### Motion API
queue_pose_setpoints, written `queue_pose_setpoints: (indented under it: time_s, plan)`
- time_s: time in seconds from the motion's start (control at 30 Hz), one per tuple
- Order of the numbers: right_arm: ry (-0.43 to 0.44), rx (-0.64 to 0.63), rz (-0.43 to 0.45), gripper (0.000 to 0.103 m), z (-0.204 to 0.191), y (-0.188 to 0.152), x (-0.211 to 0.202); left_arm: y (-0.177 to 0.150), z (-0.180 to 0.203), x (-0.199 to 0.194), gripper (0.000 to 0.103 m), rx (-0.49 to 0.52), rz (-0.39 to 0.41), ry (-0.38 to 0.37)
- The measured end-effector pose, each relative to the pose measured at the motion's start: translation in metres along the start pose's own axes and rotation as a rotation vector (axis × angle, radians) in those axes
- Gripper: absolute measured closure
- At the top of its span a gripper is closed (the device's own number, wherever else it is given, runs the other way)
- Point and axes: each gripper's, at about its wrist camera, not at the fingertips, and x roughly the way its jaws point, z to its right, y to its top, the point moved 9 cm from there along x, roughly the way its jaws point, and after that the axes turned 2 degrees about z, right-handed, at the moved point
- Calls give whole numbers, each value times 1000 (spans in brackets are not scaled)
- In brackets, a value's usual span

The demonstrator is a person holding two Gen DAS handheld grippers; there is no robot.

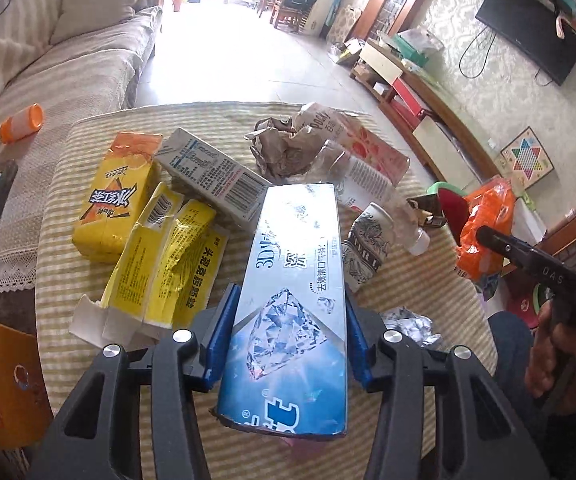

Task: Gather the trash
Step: 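Grasp the orange chip bag with the right tool while the left tool grasps the blue toothpaste box, then carry the chip bag and toothpaste box over the bucket and release both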

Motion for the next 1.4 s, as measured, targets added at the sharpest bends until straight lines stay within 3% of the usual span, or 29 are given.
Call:
queue_pose_setpoints:
  time_s: [0.4,0.73,1.03,1.2,1.4]
  plan:
    - [54,-24,50,44,-11,6,-35,8,23,-52,58,-13,109,12]
    - [82,-12,105,44,1,26,-58,31,62,-60,58,32,155,28]
    - [55,47,138,44,50,46,-68,54,116,-39,58,67,160,-5]
    - [23,93,154,44,90,54,-74,68,160,-18,58,135,160,-16]
    - [-18,155,160,44,139,57,-78,80,222,11,58,188,143,-96]
